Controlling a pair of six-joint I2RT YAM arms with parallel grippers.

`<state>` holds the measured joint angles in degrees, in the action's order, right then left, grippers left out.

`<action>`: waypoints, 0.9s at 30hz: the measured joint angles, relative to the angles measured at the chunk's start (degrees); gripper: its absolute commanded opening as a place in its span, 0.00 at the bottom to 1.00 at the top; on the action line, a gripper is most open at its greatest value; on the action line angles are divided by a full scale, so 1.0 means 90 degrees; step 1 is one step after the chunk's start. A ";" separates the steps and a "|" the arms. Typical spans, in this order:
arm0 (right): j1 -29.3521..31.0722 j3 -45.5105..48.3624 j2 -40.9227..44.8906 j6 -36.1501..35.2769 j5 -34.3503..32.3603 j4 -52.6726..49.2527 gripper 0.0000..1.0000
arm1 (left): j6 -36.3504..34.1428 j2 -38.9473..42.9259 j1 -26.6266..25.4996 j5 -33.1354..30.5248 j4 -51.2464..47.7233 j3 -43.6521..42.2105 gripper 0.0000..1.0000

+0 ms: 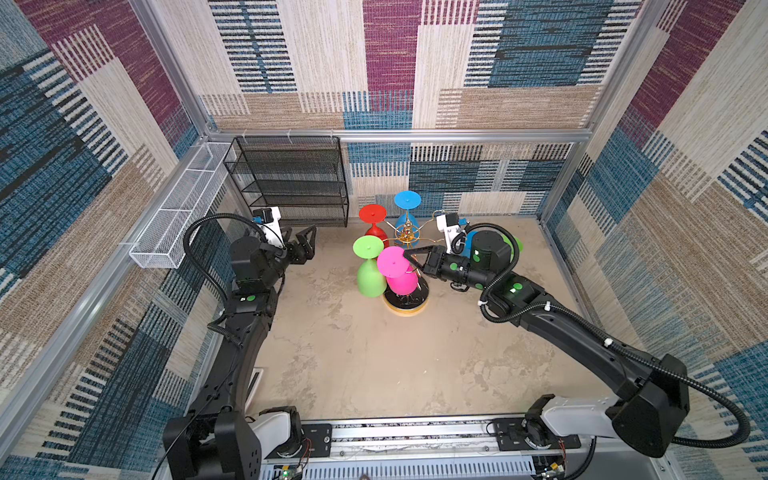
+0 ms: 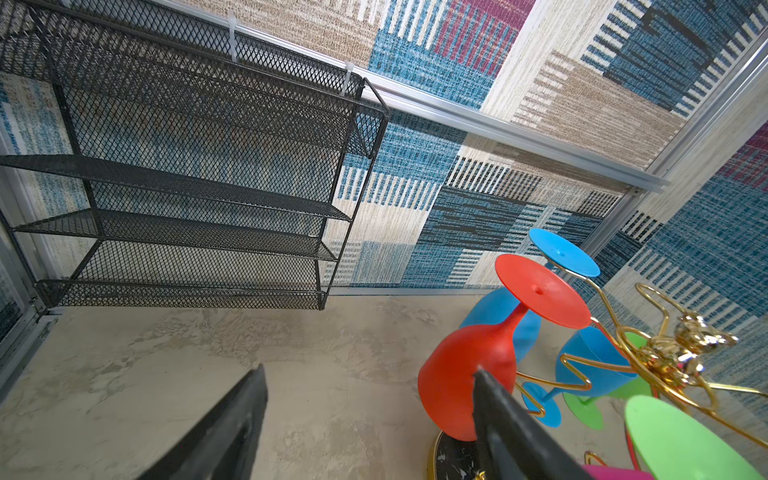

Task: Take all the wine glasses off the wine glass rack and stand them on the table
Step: 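Lift the pink glass off the rack with the right gripper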

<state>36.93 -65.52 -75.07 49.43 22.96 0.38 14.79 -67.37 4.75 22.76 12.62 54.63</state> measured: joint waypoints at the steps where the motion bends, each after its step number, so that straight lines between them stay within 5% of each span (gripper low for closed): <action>1: 0.0015 0.0000 0.0015 -0.0049 0.0000 -0.0029 0.00 | 0.0000 0.0000 0.0000 0.0000 0.0000 0.0000 0.80; 27: 0.0187 0.0209 0.0627 -0.0874 0.0338 -0.0760 0.00 | 0.0005 0.0000 0.0022 0.0010 0.0005 -0.0007 0.79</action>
<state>38.61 -63.64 -69.43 41.56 26.00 -6.46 14.83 -67.37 4.95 22.85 12.67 54.57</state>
